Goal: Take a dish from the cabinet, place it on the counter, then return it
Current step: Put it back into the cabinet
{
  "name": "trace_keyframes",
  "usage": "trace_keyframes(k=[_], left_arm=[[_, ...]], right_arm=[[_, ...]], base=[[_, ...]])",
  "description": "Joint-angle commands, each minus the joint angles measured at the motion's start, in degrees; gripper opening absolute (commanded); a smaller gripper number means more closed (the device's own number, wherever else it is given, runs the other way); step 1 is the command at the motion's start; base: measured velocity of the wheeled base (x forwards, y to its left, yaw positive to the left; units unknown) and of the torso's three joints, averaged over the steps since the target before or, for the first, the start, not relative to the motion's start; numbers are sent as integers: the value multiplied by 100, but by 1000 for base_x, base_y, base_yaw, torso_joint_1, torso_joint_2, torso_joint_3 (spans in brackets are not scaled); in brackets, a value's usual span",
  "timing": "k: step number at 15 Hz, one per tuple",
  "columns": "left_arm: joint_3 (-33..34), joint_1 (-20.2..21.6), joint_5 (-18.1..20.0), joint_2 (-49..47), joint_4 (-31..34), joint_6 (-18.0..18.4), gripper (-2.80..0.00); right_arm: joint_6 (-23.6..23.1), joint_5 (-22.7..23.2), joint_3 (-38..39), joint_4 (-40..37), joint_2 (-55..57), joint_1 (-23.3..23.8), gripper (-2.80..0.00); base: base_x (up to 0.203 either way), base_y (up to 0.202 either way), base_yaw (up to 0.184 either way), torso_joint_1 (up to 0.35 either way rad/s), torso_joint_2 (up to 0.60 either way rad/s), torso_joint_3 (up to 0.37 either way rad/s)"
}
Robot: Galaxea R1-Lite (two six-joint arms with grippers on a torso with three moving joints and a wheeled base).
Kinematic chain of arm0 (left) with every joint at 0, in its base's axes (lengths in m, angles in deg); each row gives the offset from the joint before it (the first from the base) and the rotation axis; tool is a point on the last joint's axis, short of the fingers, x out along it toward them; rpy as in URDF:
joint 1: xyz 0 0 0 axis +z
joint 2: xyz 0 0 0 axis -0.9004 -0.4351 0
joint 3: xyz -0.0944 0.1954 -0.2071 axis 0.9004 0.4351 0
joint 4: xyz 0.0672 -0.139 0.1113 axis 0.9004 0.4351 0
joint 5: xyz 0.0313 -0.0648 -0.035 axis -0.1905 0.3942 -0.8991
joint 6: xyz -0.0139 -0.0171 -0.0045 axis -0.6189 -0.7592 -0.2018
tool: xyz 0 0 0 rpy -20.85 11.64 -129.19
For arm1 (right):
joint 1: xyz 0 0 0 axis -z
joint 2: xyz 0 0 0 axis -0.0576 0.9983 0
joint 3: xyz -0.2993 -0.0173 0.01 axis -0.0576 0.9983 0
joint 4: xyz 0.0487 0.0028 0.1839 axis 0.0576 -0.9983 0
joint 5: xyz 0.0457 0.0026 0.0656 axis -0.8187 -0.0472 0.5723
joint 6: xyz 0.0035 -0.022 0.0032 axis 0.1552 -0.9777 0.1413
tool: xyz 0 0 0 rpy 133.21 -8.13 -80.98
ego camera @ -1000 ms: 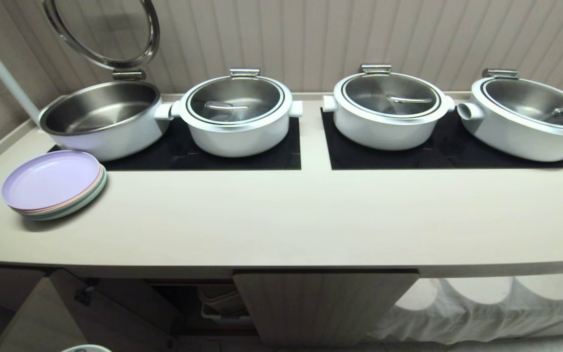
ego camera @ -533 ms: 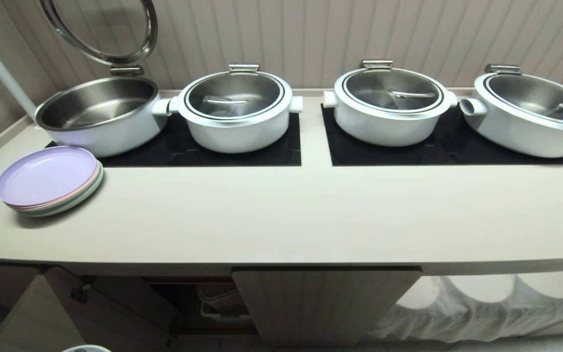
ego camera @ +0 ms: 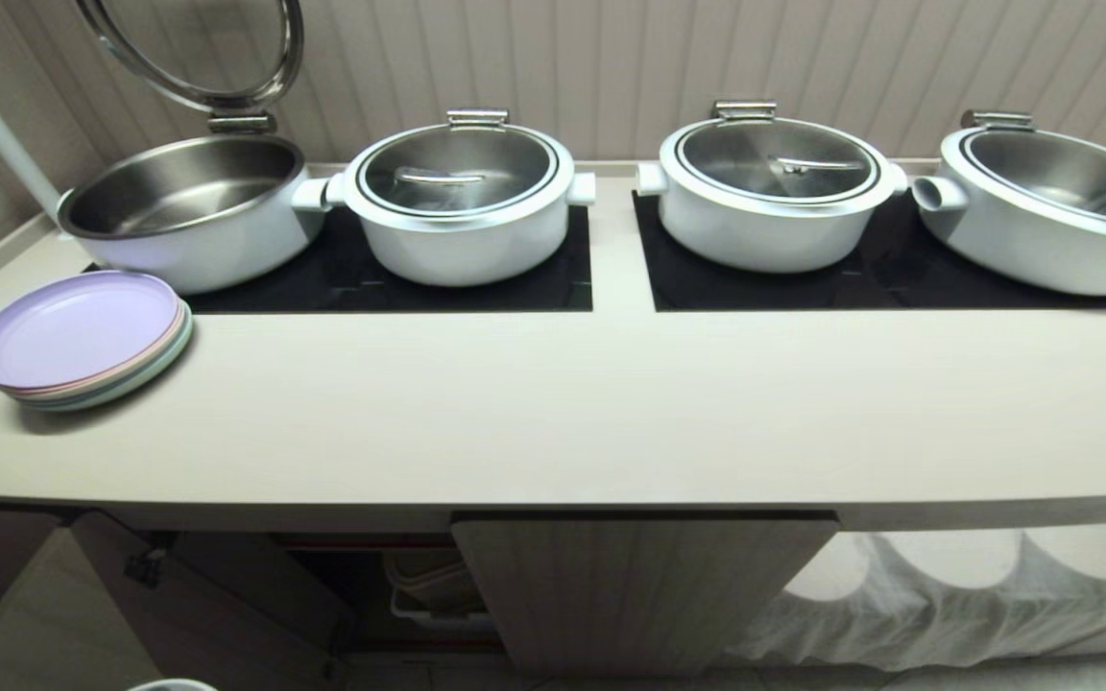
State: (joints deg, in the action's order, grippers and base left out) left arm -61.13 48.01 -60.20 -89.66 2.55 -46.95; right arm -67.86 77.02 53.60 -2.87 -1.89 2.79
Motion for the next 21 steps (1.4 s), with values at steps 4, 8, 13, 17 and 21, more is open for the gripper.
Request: trace_keyframes(k=[4,8,13,17,21], left_arm=[[-10,3,1,12,30,-23,-280],[-10,3,1,12,30,-23,-280],[-10,3,1,12,30,-23,-280],[-10,-6,1,12,30,-110,-280],[-19,-6,1,21,47,-128,-280]], right_arm=[[8,-2,1,4,-2,-2,-280],[23,-2,1,0,-2,-2,-280],[32,-2,1,0,-2,-2,-280],[32,-2,1,4,-2,-2,-280],[41,-3,1,1,-2,-2,-280]], base=[[0,0,0,-149,303,149],[0,0,0,-151,310,153],[0,0,0,-163,325,159],[0,0,0,-174,348,175],[0,0,0,-212,434,210]])
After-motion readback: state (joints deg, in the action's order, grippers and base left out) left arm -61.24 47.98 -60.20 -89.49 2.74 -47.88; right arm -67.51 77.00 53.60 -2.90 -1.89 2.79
